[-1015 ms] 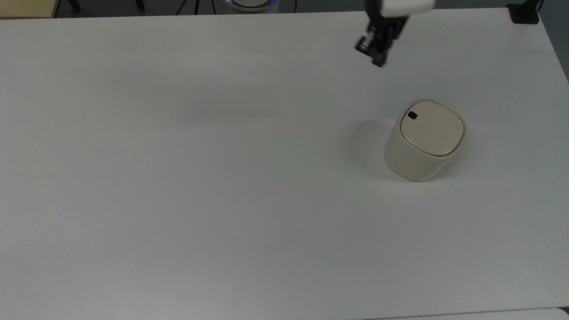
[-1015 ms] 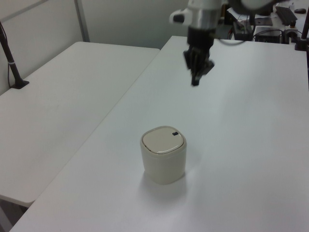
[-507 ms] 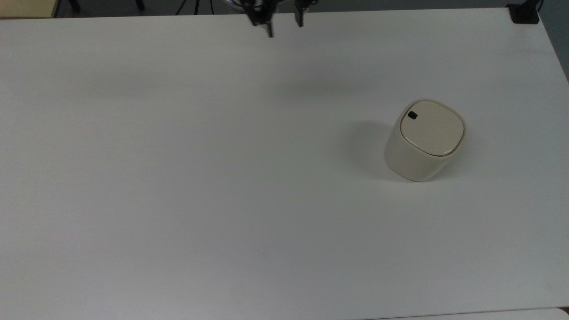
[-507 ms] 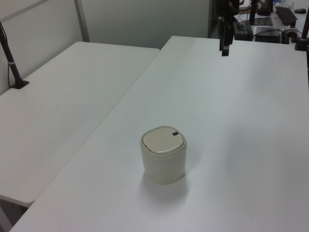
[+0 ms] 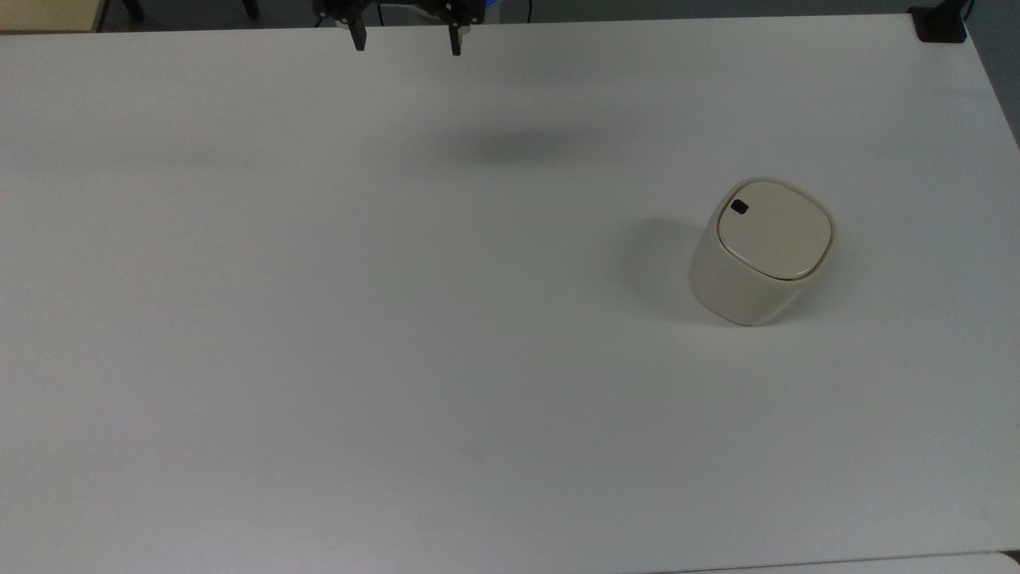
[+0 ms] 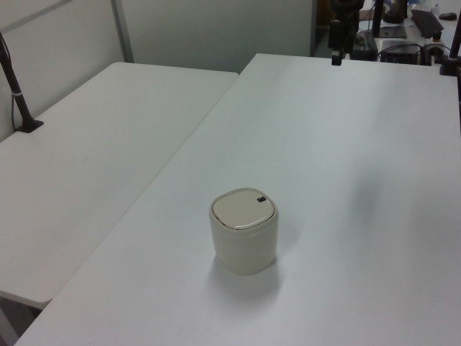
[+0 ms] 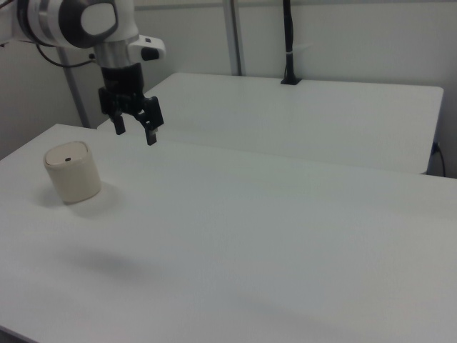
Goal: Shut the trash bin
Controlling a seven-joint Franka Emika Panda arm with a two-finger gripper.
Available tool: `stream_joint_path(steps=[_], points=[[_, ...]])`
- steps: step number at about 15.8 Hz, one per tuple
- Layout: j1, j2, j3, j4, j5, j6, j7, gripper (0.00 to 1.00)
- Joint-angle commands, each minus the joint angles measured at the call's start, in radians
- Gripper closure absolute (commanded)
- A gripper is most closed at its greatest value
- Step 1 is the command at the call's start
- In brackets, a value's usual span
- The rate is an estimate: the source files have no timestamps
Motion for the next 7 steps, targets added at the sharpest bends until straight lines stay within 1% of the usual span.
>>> stream_joint_path(steps=[1, 7], points=[[-0.002, -0.002, -0.038, 0.011, -0.007, 0.016, 0.046, 0.0], [-0.02, 0.001, -0.042, 0.026, -0.006, 0.025, 0.044, 0.0]])
